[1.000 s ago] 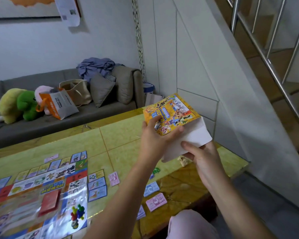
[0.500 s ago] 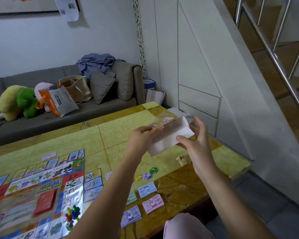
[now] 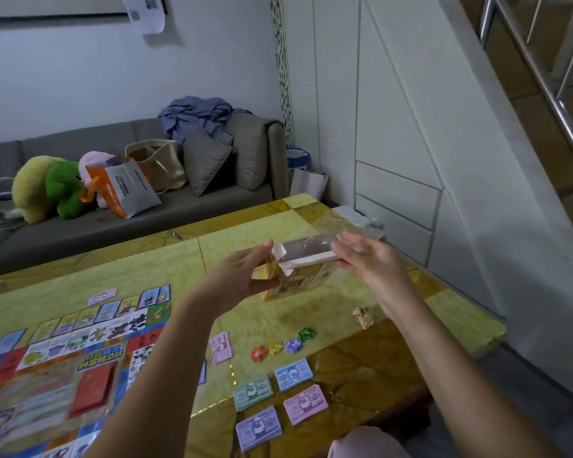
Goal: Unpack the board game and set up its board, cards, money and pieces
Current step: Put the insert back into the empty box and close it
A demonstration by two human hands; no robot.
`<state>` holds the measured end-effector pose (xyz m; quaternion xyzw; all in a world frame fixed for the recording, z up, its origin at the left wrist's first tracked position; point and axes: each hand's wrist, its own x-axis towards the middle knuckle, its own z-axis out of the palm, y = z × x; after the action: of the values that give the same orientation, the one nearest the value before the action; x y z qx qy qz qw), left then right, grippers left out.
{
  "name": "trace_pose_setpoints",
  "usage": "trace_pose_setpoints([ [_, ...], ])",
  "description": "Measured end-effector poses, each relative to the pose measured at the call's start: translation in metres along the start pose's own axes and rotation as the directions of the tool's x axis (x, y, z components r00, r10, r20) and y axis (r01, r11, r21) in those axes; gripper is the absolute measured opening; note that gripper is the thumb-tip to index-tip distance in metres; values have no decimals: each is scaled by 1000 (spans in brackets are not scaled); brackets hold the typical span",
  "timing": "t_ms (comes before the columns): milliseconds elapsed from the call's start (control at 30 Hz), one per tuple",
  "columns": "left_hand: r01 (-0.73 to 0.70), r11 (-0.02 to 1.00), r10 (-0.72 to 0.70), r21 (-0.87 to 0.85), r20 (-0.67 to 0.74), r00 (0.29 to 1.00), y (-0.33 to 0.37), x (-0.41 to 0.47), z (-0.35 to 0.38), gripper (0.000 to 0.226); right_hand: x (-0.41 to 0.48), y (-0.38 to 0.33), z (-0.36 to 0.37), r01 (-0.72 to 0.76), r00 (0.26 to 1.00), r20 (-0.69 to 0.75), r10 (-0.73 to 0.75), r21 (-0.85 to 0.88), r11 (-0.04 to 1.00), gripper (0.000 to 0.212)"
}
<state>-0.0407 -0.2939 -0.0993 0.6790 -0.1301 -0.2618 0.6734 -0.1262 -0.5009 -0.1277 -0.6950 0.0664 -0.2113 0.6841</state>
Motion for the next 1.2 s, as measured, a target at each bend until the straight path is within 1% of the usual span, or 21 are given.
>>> trace_pose_setpoints([
  [67,-4,999,4,42,-13,1000,-2,-2,-4,32,2,-4,-1,41,997,78,-25,-211,977,64],
  [100,0,998,2,56,-35,999,-3,-3,-5,28,3,-4,-1,55,994,106,-27,-273,960,65],
  [167,6,996,0,84,-70,998,-7,-4,-6,23,6,-2,0,81,992,118,-44,-336,938,63],
  [233,15,995,-7,103,-84,996,-12,-4,-6,23,6,1,2,124,990,106,-90,-382,916,54],
  [333,19,998,-13,59,-98,995,-20,-3,-7,19,5,7,5,146,989,91,-118,-420,896,46],
  [367,20,999,-16,40,-92,996,-22,-4,-7,19,4,10,6,136,990,80,-114,-397,908,47],
  [467,16,1000,-17,-14,-67,998,-27,-6,-4,22,3,19,9,97,995,9,-100,-319,943,62],
  [500,13,999,-15,-35,-65,998,-29,-7,-3,24,2,21,11,82,996,-9,-89,-298,951,62],
  [533,8,998,-12,-56,-66,998,-30,-7,-2,25,0,23,12,71,997,-21,-80,-268,961,56],
  [600,-4,995,-3,-96,-76,997,-33,-6,1,26,-2,25,16,63,996,-47,-75,-220,973,36],
  [633,-11,995,2,-102,-81,997,-33,-5,3,27,-4,26,17,57,995,-67,-72,-207,977,31],
  [700,-22,995,13,-93,-91,996,-34,-5,6,27,-4,28,19,15,992,-122,-34,-160,987,32],
  [800,-70,995,62,-75,-106,992,-33,-6,13,27,-2,30,19,-37,981,-192,31,-28,999,38],
  [933,-132,988,124,-79,-102,987,-31,-8,21,15,1,29,17,-64,973,-208,96,152,986,35],
  [967,-140,987,132,-80,-99,986,-30,-8,23,16,2,29,16,-67,973,-207,107,192,979,35],
  [1033,-176,984,171,-43,-91,981,-31,-8,26,22,4,27,14,-65,972,-200,120,261,963,34],
  [1133,-235,960,253,150,-112,961,-29,-11,29,34,6,25,13,-48,974,-192,122,349,936,34],
  [1200,-263,944,295,201,-150,944,-27,-11,33,25,7,22,15,-33,972,-199,126,414,910,34],
])
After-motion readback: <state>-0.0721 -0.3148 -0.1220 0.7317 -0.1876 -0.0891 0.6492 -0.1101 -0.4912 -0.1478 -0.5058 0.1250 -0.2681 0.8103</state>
